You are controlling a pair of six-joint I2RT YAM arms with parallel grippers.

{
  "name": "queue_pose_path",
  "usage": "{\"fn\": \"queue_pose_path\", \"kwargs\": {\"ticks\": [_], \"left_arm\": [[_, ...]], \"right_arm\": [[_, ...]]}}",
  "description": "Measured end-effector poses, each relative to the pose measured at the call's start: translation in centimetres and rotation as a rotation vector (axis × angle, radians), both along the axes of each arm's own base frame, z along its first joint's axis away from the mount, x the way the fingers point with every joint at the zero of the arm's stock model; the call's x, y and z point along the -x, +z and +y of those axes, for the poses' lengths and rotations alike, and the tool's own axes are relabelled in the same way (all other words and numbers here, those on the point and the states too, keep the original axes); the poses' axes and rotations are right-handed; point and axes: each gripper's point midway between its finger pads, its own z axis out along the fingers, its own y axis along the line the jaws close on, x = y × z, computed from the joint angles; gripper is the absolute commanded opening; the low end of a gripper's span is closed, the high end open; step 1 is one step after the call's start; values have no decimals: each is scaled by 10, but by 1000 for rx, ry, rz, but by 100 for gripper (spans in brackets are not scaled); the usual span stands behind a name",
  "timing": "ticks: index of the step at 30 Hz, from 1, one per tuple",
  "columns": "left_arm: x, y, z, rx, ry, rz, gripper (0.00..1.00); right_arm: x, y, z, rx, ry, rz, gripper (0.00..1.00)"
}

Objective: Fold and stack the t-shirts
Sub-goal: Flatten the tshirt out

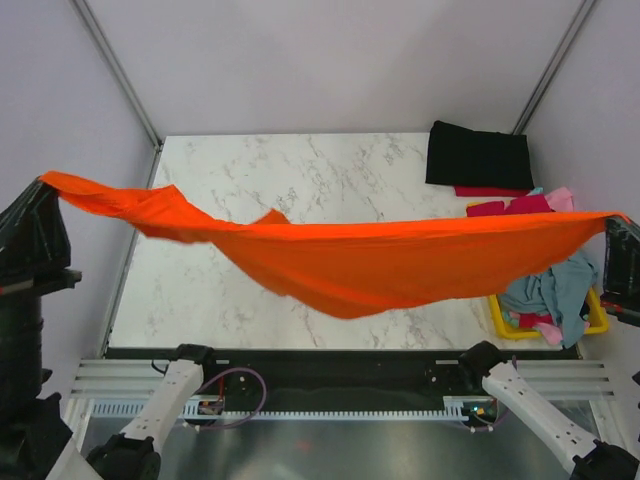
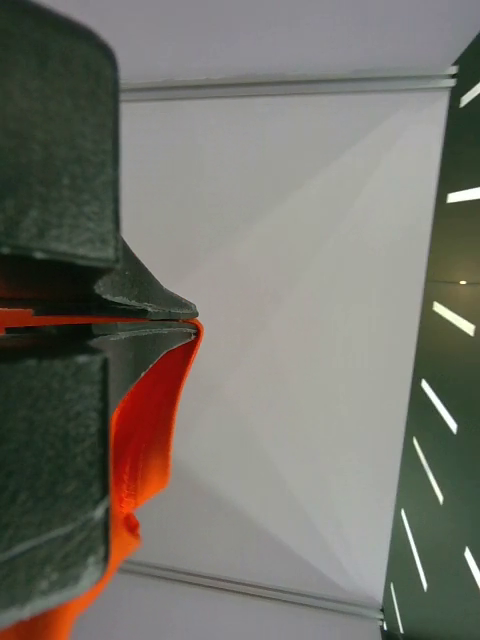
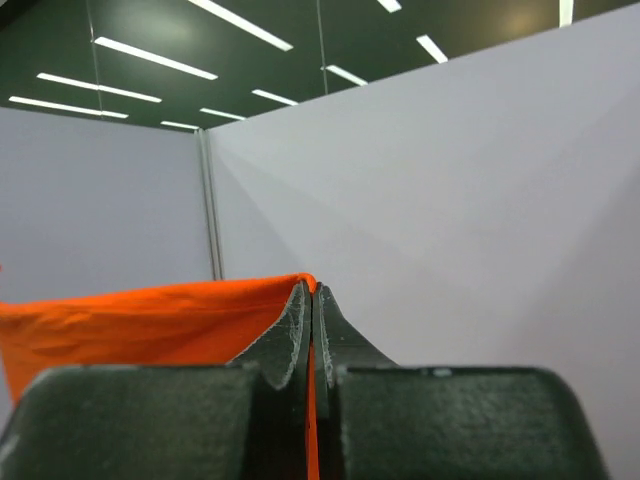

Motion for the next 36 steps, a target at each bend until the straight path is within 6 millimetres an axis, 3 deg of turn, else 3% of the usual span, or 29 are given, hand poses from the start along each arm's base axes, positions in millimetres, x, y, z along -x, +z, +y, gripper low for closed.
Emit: {"fn": "queue_pose_path", "kwargs": {"ticks": [3,6,7,9,11,12,14,15,18,19,20,21,22,23,25,27,28,29,31,32,36], "left_arm": [[29,24,5,-26,25,-85,2],[27,40,6,-53,47,-109,2],[18,46,5,-66,54,-105,2],[-9,53,3,-91,67,-80,2],[-54,53,-2,-123,81,-26,2],[-86,48,-5,-144,89,19,2],[-152,30,-10,-183,111,116,2],[-199,8,-13,-213,123,199,2],[-313,-71,-25,-307,129,424,2],[-355,-108,-29,-339,124,511,2],[-394,-150,-34,-368,114,602,12],[-431,-201,-38,-394,103,704,37],[-454,-240,-41,-412,93,780,81],[-481,-298,-44,-429,78,890,99],[-501,-393,-47,-444,53,1082,100],[-495,-481,-44,-462,43,1279,100],[-487,-513,-40,-469,44,1363,100],[-479,-531,-36,-471,51,1417,100],[-465,-551,-28,-460,70,1493,100],[-463,-549,-23,-446,87,1498,100],[-464,-510,4,-361,160,1432,99]], "right_arm": [[11,18,-10,-19,-27,-46,0],[-10,32,-13,-29,-94,-10,0],[-28,34,-10,-27,-127,25,0],[-66,29,0,-2,-187,99,0],[-115,11,15,45,-256,199,0],[-137,0,23,65,-286,237,0],[-191,-43,44,142,-349,342,0],[-218,-69,54,185,-380,399,0],[-289,-157,78,309,-472,572,0],[-312,-188,84,347,-502,634,5],[-333,-221,87,379,-535,697,19],[-352,-253,87,392,-570,757,48],[-368,-284,85,402,-600,815,97],[-379,-309,84,410,-619,856,98],[-395,-365,78,457,-651,944,98],[-405,-406,71,494,-675,1016,98],[-410,-419,68,503,-684,1036,98],[-414,-428,65,510,-693,1053,98],[-422,-435,61,513,-706,1069,98],[-425,-433,61,508,-707,1066,98],[-437,-410,64,449,-693,1031,98]]}}
